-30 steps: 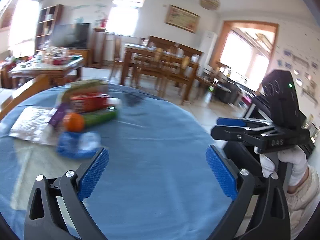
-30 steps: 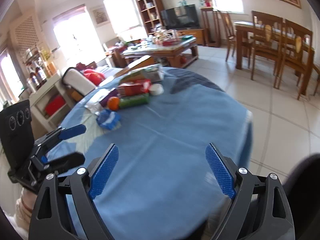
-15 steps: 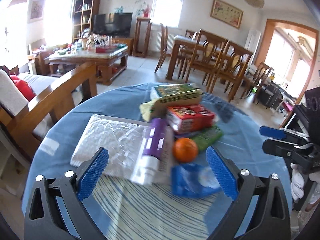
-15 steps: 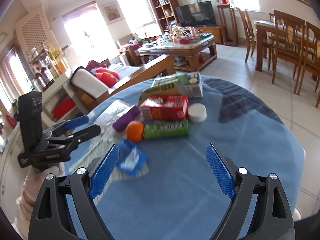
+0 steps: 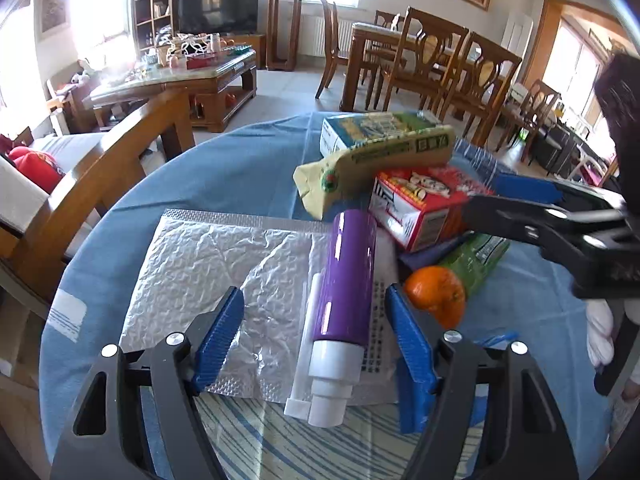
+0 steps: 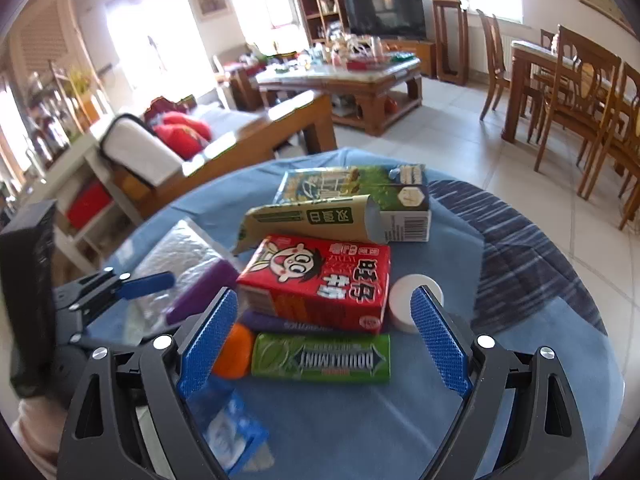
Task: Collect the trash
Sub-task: 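Grasp the purple-capped white tube with the left tool while the right tool grasps another red milk box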
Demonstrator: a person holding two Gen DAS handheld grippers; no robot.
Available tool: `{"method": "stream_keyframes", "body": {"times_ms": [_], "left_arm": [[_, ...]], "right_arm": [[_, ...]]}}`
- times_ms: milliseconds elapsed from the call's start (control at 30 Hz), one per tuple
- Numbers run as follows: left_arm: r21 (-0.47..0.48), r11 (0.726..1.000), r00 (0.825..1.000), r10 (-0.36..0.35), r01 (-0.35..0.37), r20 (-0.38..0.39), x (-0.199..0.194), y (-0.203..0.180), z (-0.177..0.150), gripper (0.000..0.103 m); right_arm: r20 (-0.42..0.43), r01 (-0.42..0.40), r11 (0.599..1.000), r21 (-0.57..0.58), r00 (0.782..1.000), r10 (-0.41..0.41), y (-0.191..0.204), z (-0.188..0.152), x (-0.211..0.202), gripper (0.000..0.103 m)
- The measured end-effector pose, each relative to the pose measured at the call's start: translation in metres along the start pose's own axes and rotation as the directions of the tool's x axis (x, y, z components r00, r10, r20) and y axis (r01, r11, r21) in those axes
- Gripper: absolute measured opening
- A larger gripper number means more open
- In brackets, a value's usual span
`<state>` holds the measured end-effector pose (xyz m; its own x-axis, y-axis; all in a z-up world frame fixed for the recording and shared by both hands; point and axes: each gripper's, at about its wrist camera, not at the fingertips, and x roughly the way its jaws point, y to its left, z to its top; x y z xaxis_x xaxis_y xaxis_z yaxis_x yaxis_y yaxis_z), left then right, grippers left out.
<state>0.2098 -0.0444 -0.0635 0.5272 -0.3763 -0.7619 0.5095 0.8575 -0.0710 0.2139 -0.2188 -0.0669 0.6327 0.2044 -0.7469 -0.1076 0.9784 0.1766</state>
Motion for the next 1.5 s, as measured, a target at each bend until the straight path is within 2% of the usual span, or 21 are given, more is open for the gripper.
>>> {"method": "stream_keyframes", "body": {"times_ms": [167, 333, 367, 433, 467, 600, 633, 700, 800, 867, 933, 1067, 1267, 1333, 1400, 1500], "left_arm": [[-0.011, 1.000, 1.000, 0.001, -0.001, 0.015, -0.007, 0.006, -0.003, 0.060], [-0.012, 1.000, 1.000, 0.015, -0.014, 0.025, -0.009, 0.011, -0.003, 0.043], [-0.022, 1.000, 1.000, 0.008, -0.007, 0.029, -0.010, 0.013, -0.003, 0.042], [-0.037, 0.999, 0.999, -0.002, 0.003, 0.037, -0.012, 0.016, -0.003, 0.036], [-0.045, 0.999, 0.999, -0.008, 0.010, 0.042, -0.012, 0.017, -0.002, 0.036], [-0.058, 0.998, 0.999, -0.014, 0.017, 0.049, -0.015, 0.019, -0.002, 0.035], [-0.060, 0.998, 0.999, -0.016, 0.019, 0.050, -0.015, 0.018, -0.002, 0.035], [-0.068, 0.997, 0.998, -0.021, 0.025, 0.054, -0.015, 0.019, -0.002, 0.034], [-0.077, 0.997, 0.998, -0.027, 0.032, 0.062, -0.018, 0.020, -0.004, 0.033], [-0.077, 0.996, 0.997, -0.028, 0.034, 0.071, -0.019, 0.020, -0.004, 0.033], [-0.076, 0.996, 0.996, -0.033, 0.039, 0.078, -0.020, 0.021, -0.004, 0.033], [-0.076, 0.996, 0.995, -0.041, 0.048, 0.093, -0.023, 0.021, -0.004, 0.033], [-0.092, 0.993, 0.992, -0.063, 0.073, 0.107, -0.024, 0.028, -0.004, 0.033], [-0.090, 0.993, 0.992, -0.069, 0.079, 0.106, -0.023, 0.029, -0.005, 0.033], [-0.088, 0.993, 0.992, -0.071, 0.080, 0.103, -0.023, 0.031, -0.006, 0.033], [-0.093, 0.992, 0.993, -0.071, 0.080, 0.095, -0.023, 0.033, -0.006, 0.031]], "right_arm": [[-0.029, 0.044, 0.997, -0.056, 0.999, -0.046, 0.012, 0.006, 0.026, 0.087], [-0.012, 0.064, 0.994, -0.084, 0.998, -0.065, 0.018, 0.005, 0.037, 0.087], [-0.008, 0.067, 0.994, -0.088, 0.998, -0.068, 0.018, 0.005, 0.039, 0.084], [-0.015, 0.074, 0.992, -0.100, 0.997, -0.076, 0.019, 0.002, 0.043, 0.068], [-0.023, 0.071, 0.993, -0.098, 0.997, -0.073, 0.018, 0.001, 0.044, 0.060], [-0.038, 0.052, 0.996, -0.072, 0.998, -0.055, 0.014, 0.000, 0.046, 0.060], [-0.048, 0.030, 0.998, -0.049, 0.998, -0.033, 0.011, 0.000, 0.045, 0.062], [-0.038, 0.003, 1.000, -0.028, 0.999, -0.004, 0.009, 0.001, 0.039, 0.078], [-0.003, 0.022, 0.997, -0.071, 1.000, -0.022, 0.006, 0.007, 0.029, 0.081], [0.002, 0.012, 0.997, -0.079, 1.000, -0.012, -0.003, 0.016, 0.027, 0.089], [-0.004, -0.007, 0.996, -0.086, 1.000, 0.006, -0.009, 0.024, 0.029, 0.089], [-0.076, -0.074, 0.989, -0.127, 0.995, 0.065, -0.017, 0.032, 0.044, 0.089], [-0.045, -0.163, 0.970, -0.178, 0.987, 0.157, -0.017, 0.030, 0.047, 0.089], [-0.057, -0.171, 0.961, -0.215, 0.985, 0.162, -0.009, 0.027, 0.048, 0.084], [-0.062, -0.151, 0.956, -0.252, 0.988, 0.140, 0.002, 0.022, 0.049, 0.066], [-0.066, -0.144, 0.951, -0.274, 0.989, 0.131, 0.011, 0.018, 0.048, 0.061]]}}
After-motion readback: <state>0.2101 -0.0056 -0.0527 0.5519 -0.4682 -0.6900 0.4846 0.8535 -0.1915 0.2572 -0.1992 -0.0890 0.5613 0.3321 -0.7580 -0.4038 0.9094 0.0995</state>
